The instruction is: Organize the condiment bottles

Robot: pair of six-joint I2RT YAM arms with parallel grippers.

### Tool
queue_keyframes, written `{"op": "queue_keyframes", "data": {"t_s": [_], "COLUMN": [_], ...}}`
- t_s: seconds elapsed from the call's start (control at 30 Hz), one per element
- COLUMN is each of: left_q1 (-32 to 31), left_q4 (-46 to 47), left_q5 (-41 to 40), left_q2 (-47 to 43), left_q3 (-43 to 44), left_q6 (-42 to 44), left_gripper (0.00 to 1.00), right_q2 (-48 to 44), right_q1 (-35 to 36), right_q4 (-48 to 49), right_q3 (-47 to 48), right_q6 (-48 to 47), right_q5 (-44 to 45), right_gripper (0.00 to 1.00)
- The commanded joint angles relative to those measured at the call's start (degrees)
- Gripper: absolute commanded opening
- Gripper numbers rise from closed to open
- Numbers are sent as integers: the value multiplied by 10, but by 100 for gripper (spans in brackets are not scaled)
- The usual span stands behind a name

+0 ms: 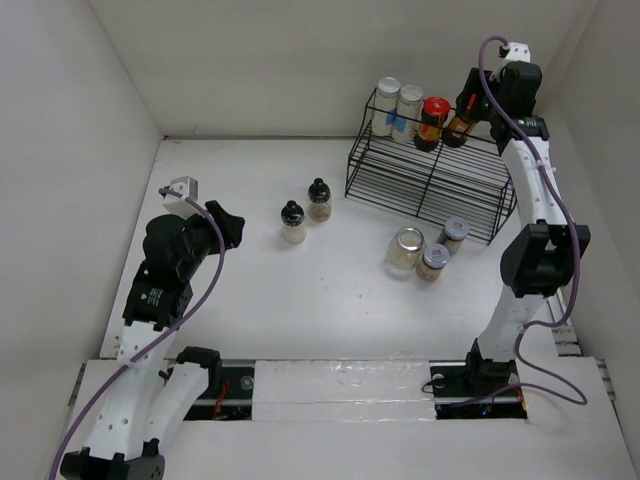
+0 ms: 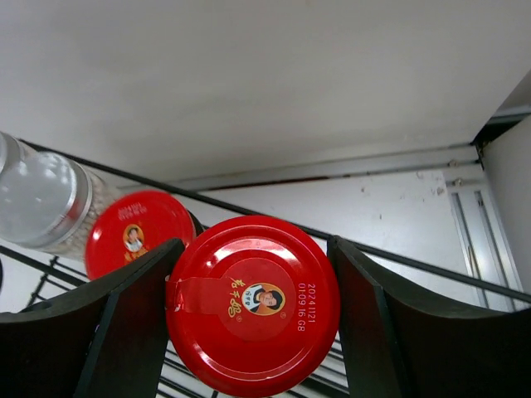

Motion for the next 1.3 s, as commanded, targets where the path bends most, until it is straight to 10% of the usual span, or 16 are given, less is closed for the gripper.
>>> {"op": "queue_keyframes", "data": {"t_s": [0.0,0.8,0.87,1.03,1.13,1.2,1.27], "left_q1": [2,2,2,8,8,8,8], "left_q4": [21,21,21,21,21,21,21], "left_q5": [5,-1,-1,-1,-1,-1,-1], "left_q2": [-3,-13,-13,-13,-7,-7,-1], "left_q3": [4,4,4,4,4,4,4], "left_q6": [6,6,6,6,6,6,6], "left_gripper": [47,47,47,42,37,36,36], "right_q2": [-38,-107,-151,-308,-329,-324,-283], "right_q1": [3,20,36,137,229,297,357], "right_q4": [80,61,90,204,293,293,285], "right_q3": [-2,-29,-99,-310,-425,-444,-452], "right_q6": [-6,-25,-25,-4,-4,-13,-42], "right_q5": [9,41,47,3,-48,-40,-32], "right_gripper": [52,96,88,18,10,21,57]}}
